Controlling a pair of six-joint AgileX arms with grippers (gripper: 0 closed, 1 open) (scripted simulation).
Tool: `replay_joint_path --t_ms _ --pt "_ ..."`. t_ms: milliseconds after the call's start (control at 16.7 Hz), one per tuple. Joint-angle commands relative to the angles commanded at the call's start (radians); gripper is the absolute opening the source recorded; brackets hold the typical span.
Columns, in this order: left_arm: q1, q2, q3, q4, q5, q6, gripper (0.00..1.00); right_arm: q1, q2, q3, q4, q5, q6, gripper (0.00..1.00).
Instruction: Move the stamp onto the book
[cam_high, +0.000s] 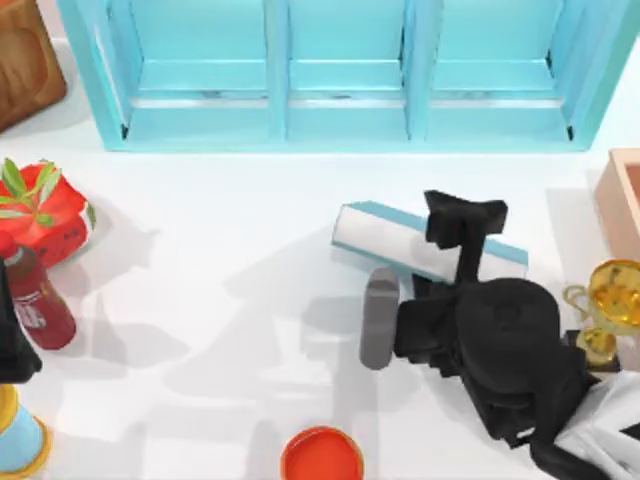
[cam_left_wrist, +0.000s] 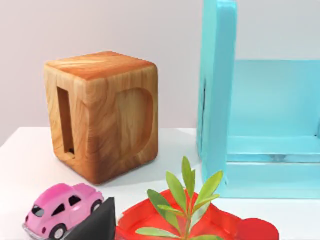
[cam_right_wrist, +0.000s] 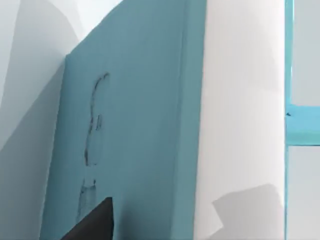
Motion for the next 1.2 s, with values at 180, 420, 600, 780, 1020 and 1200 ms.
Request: replay_joint_path --t_ms 180,420,600,780,1020,1200 --pt "0.000 0.000 0.000 0.000 0.000 0.000 1.00 0.053 -0.070 -0.030 -0.020 0.118 0.077 1.00" --pt "0.000 0.000 0.000 0.000 0.000 0.000 1.00 0.223 -0.204 -0.080 -0.133 0.309 0.205 1.00" --pt "0.000 0.000 0.000 0.000 0.000 0.000 1.00 0.393 -0.300 -0.113 -0.271 0.414 0.288 1.00" --pt "0.000 0.000 0.000 0.000 0.000 0.000 1.00 0.523 -0.334 -0.157 -0.398 0.468 0.336 1.00" --pt "0.000 0.000 0.000 0.000 0.000 0.000 1.00 0.564 -0.320 -0.185 -0.441 0.483 0.347 1.00" --pt "0.000 0.000 0.000 0.000 0.000 0.000 1.00 0.560 -0.321 -0.181 -0.440 0.481 0.347 1.00"
